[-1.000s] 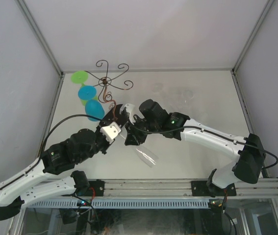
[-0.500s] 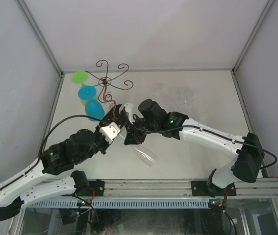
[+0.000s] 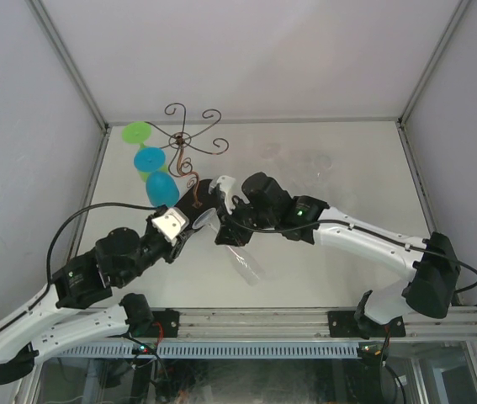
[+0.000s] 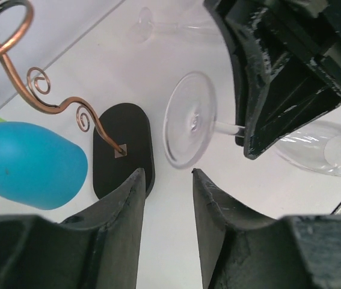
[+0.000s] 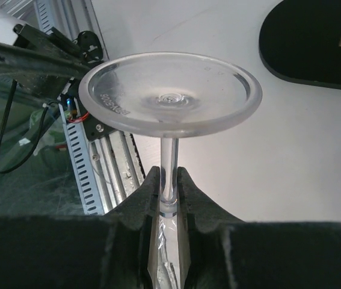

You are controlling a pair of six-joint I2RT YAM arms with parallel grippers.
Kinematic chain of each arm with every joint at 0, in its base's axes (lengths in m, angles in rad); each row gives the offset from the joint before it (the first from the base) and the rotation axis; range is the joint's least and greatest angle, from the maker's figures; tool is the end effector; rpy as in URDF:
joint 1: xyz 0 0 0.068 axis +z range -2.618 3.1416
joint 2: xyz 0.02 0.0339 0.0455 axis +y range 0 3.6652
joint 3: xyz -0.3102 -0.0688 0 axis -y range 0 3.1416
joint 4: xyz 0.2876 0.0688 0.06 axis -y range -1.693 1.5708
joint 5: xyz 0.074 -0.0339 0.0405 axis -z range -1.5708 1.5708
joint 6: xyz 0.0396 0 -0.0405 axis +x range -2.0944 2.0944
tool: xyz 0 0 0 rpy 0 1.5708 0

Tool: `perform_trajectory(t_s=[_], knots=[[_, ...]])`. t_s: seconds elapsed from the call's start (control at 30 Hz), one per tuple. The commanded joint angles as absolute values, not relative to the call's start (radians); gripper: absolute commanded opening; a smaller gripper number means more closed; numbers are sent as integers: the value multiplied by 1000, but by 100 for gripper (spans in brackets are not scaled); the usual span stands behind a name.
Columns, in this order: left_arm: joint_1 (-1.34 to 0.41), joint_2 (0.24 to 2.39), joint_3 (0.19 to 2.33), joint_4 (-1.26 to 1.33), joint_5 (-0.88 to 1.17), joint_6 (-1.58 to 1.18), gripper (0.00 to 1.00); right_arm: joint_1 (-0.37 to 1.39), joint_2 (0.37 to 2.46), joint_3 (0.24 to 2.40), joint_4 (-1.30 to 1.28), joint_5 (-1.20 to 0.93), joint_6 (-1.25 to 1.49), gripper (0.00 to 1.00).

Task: Place the wine glass upside down on the wine glass rack
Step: Turn the wine glass upside down at the wine rack.

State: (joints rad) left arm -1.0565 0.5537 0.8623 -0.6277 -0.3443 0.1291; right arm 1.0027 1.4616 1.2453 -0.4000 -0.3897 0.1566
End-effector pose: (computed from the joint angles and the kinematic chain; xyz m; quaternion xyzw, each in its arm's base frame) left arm 0.0695 -0.0958 0.3862 0.3629 0.7183 -0.1340 0.5783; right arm 0.1865 0.3202 0.3548 -0.4389 0.7581 0.3907 0.2828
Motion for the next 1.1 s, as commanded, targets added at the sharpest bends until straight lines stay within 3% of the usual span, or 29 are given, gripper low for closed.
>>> perform_trajectory(t_s=[0.0, 0.4, 0.6, 0.9, 1.07], knots=[[-1059, 534, 840, -573, -411, 87, 44, 1002, 1375, 1218, -308, -307, 168, 0], [-1059, 530, 865, -637, -517, -54, 58, 987, 1203, 1020, -139, -144, 184, 0], [-1059, 517, 850, -657, -564, -99, 74, 984, 1119, 921, -18, -96, 190, 0], [-1039, 496, 833, -661, -600, -162, 79, 994, 1073, 859, 85, -33, 181, 0], [-880, 416, 822, -671, -542, -212, 79, 1000, 1069, 826, 198, 12, 174, 0]])
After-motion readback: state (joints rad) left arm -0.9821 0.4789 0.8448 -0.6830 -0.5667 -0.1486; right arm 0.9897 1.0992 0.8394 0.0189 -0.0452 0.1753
